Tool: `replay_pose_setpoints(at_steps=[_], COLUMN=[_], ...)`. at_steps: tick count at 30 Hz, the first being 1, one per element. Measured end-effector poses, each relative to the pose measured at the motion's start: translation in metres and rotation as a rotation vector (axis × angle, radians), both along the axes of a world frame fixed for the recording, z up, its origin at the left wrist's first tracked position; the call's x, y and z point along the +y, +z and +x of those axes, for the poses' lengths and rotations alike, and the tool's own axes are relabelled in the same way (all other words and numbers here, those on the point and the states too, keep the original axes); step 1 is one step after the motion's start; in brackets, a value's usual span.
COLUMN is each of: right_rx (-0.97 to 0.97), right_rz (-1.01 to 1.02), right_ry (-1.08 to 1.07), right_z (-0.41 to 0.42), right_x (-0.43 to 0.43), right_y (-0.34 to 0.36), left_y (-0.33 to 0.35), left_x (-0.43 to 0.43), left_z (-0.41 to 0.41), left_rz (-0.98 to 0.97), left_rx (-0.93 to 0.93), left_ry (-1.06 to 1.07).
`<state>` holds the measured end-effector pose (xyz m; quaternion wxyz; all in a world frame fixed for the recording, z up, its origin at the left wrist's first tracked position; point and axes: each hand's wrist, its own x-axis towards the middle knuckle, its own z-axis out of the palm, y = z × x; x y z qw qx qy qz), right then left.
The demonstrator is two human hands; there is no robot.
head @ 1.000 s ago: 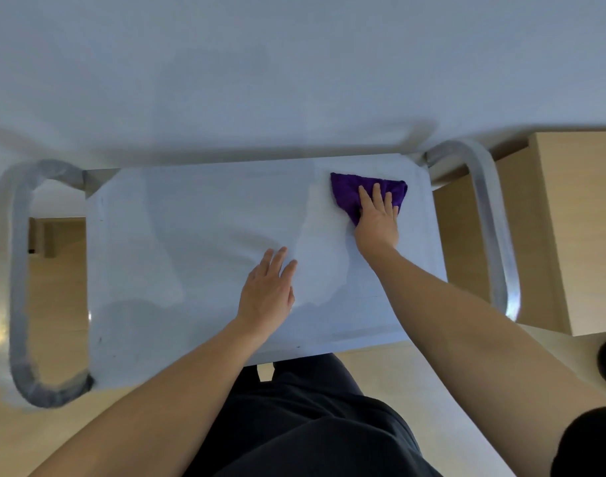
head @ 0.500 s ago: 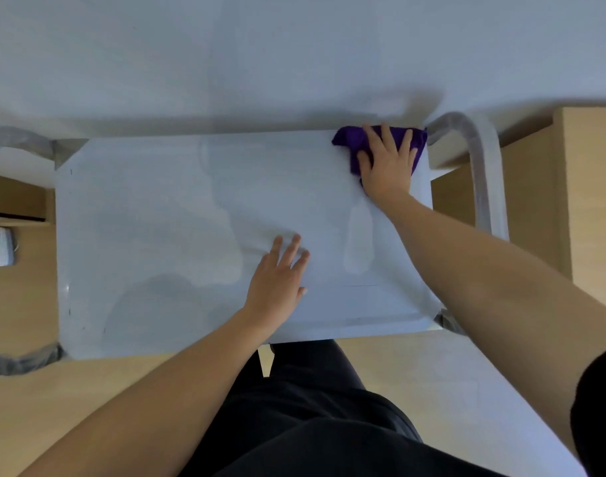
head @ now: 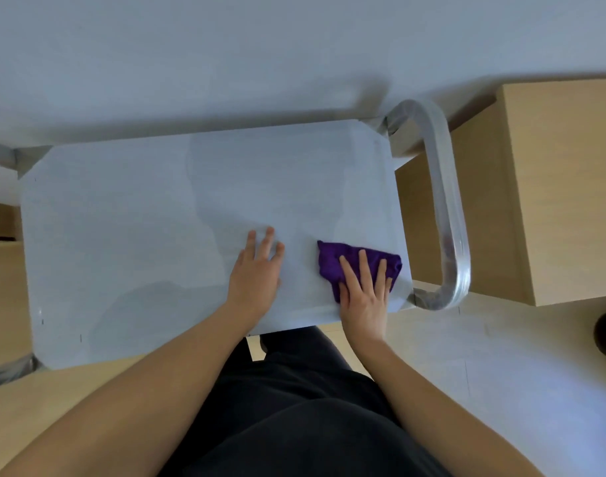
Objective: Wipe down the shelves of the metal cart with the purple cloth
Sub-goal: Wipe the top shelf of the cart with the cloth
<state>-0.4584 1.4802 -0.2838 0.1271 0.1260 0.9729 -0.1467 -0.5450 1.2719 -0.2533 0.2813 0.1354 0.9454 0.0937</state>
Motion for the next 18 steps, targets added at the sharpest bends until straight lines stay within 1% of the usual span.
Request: replay_pose_setpoints(at_steps=[2,5,8,12,15,18], right_rx=[0.001,0.016,0.041,0.055,0.067,0.055], right_rz=[-0.016,-0.046,-0.048,-0.053,-0.053,-0.061], right_ry=[-0.015,-0.032,-0.003,-0.002,-0.038,-0.152], right_z=[-0.001,-0.023,-0.068,-0.128,-0.157,-0.168], right_x=[-0.001,0.0,0.005,0.008,0.003,-0.013], right_y=[0.0,0.0,0.0,-0.002,-0.001,0.001], left_y=[-0.001,-0.001,-0.003,-0.003,-0.001,-0.004], left_x=[-0.002,-0.005,-0.006,-0.007,-0.015,-0.027], left_z=[0.002,0.006,0.006,0.01,0.018,0.033], left_rz=[0.024,0.041,0.048,0.027,0.039,0.048], left_rx=[0.006,0.028,0.048,0.026,0.033,0.072], left_ry=[0.008,-0.003,-0.002,-0.005,0.006,0.052])
